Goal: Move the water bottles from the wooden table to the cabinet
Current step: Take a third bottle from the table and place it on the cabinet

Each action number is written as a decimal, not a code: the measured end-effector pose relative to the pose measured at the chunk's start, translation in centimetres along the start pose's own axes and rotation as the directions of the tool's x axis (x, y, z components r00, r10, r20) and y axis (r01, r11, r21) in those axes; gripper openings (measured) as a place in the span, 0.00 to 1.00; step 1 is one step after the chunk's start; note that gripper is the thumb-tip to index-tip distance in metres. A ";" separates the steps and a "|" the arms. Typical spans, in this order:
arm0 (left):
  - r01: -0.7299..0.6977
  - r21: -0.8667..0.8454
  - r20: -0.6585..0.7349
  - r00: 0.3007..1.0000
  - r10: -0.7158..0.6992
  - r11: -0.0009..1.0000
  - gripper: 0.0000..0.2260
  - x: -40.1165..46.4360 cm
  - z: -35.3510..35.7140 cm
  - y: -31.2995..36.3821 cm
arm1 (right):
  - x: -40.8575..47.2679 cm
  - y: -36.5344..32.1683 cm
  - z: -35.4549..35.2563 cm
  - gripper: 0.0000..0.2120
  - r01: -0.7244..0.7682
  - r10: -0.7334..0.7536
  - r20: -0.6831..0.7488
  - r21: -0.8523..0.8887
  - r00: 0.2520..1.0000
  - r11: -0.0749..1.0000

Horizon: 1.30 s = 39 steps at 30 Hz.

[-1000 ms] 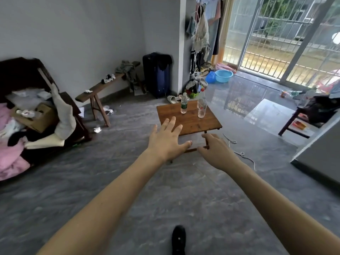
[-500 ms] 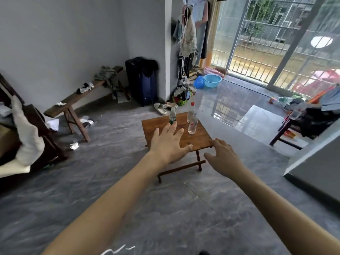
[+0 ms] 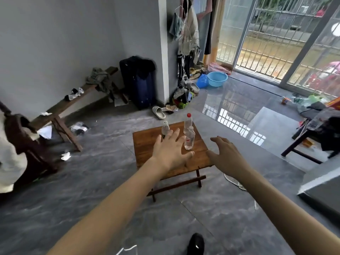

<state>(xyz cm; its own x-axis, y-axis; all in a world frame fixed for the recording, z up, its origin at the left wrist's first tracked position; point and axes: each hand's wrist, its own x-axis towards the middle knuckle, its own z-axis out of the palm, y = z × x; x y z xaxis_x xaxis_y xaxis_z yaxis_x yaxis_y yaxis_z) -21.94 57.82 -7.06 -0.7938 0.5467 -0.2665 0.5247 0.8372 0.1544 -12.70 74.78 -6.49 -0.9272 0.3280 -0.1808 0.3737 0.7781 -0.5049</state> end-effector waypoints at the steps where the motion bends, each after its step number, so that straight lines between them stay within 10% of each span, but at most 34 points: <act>1: 0.005 0.002 0.008 1.000 -0.005 1.000 0.35 1.6 -0.1 0.4 | 1.6 0.6 -0.8 0.26 0.003 -0.003 0.000 0.010 1.000 1.000; 27: 0.102 -0.132 0.192 0.979 -0.075 0.986 0.37 32.2 2.7 -4.6 | 32.3 7.0 3.4 0.26 -0.138 0.155 0.268 -0.080 0.951 0.987; 39: 0.144 -0.219 0.286 0.955 -0.077 0.965 0.47 43.5 14.5 -7.6 | 40.5 14.1 14.2 0.27 -0.325 0.328 0.357 -0.069 0.875 0.943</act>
<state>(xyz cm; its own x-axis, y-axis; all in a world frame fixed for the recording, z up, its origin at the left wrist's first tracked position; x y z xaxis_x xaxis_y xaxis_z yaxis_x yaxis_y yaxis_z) -55.99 75.05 -33.63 -0.7105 0.4527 -0.5387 0.3250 0.8901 0.3194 -45.33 91.46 -32.93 -0.6977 0.3508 -0.6247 0.6558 0.6639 -0.3595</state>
